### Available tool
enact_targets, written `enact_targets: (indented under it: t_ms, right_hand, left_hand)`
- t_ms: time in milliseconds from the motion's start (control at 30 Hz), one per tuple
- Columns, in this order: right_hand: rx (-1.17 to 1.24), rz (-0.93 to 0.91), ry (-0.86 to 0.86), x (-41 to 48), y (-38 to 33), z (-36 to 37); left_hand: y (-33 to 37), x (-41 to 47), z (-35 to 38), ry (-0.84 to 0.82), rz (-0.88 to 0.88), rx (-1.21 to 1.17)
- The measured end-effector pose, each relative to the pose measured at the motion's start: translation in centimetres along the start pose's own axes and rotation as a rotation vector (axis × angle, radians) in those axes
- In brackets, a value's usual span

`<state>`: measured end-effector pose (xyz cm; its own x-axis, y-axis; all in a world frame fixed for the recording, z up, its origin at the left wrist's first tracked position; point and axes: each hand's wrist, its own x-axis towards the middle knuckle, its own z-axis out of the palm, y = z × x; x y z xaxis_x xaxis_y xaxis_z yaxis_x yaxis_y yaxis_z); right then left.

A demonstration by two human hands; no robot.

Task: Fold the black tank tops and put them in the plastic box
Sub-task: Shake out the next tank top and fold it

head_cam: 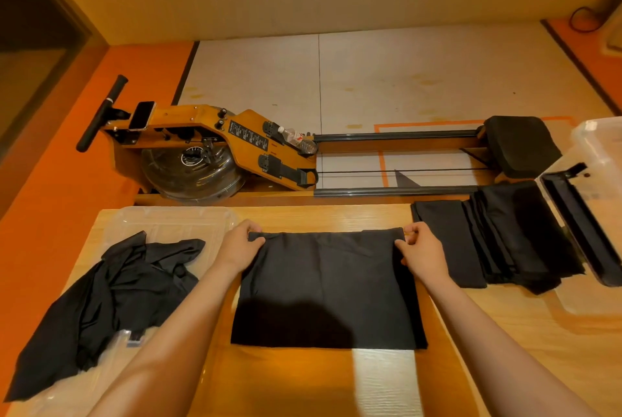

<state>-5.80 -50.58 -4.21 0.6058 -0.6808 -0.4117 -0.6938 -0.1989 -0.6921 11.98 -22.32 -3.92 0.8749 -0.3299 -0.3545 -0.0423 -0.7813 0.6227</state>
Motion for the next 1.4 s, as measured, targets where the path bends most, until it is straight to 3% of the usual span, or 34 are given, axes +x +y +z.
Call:
enact_targets:
  t_ms: [267,400,467,533,633,800,867,1000,1100,1200,1300,1400]
  right_hand:
    - [-0.24,-0.047,0.144,0.1,-1.0,0.3]
    - [-0.436,-0.409,0.246,-1.2,-1.1,1.5]
    - [-0.594,-0.636,0.168,-1.7,-0.1,3.1]
    - [-0.758,-0.737,0.028,-1.7,1.4,4.4]
    - [-0.846,-0.666,-0.066,-1.4,3.6,4.8]
    - [-0.771,-0.451,0.072,-6.3,5.9,6.2]
    - [-0.765,-0.445,0.098,-9.5,7.1,6.9]
    - [-0.777,-0.5,0.113,-11.4,5.8,7.4]
    - [-0.772,-0.679,0.079,-9.0,4.1,8.0]
    - [-0.859,-0.809,-0.062,-7.4,4.7,7.6]
    - [-0.878,-0.775,-0.073,-8.1,6.1,7.1]
    - [-0.843,-0.604,-0.027,-11.1,6.9,7.9]
  left_hand:
    - [0.5,0.2,-0.1,0.098,0.044,0.27]
    - [2.9,-3.8,4.0,0.295,0.149,0.418]
    - [3.4,-6.5,7.8,0.287,0.147,0.382]
    - [3.2,-8.5,11.2,0.22,0.075,0.382]
    - [2.4,-9.3,12.9,0.105,0.055,0.514]
    - [-0.6,-4.4,8.6,-0.072,0.42,0.78]
    - [-0.4,-2.7,6.3,-0.134,0.457,0.835]
    - [0.6,-4.8,7.1,0.087,0.398,0.758]
    - [0.9,-10.1,12.1,0.118,0.362,0.584]
    - [0.5,-13.9,14.3,0.064,0.286,0.567]
    - [-0.6,-14.3,13.8,0.031,0.32,0.665]
    - [-1.6,-13.6,12.8,-0.066,0.459,0.73]
